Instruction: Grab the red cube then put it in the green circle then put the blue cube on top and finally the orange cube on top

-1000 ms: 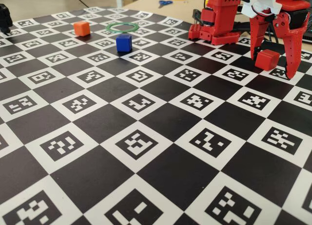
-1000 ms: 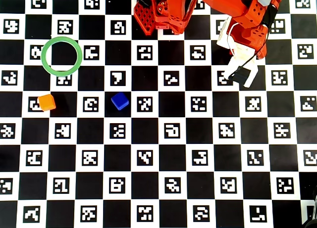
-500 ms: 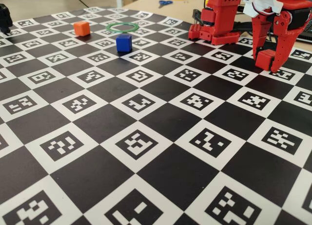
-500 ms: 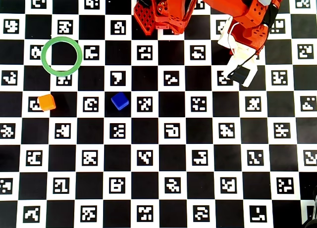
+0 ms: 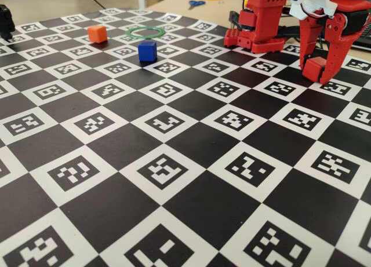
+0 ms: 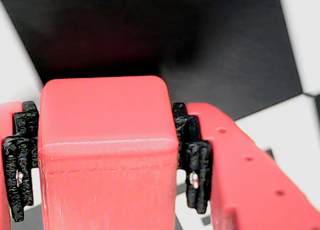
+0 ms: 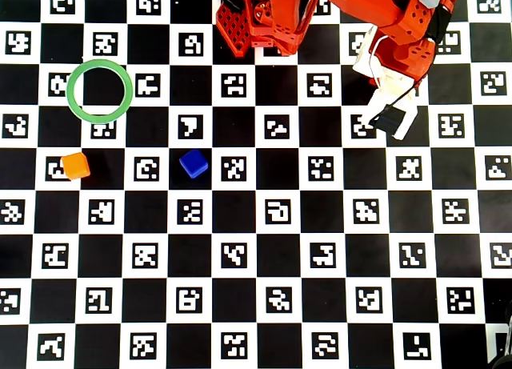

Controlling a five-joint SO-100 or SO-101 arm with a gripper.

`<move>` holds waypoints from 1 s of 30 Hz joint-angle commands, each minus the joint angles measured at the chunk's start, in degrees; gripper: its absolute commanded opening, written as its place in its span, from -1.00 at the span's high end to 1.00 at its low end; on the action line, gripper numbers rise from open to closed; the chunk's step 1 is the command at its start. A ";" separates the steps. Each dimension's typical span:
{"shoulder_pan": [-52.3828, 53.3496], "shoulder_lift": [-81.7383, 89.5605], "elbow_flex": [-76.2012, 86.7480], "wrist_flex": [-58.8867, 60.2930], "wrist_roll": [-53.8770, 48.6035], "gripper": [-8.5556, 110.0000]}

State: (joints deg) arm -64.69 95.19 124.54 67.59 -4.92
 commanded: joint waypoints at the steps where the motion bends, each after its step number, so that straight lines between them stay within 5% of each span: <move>1: 4.13 5.62 -6.77 4.39 -1.67 0.81; 17: 45.44 17.49 -25.31 25.40 -19.78 0.82; 30: 84.81 12.57 -35.95 29.71 -43.51 0.84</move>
State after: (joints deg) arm 11.07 107.84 94.66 96.86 -43.33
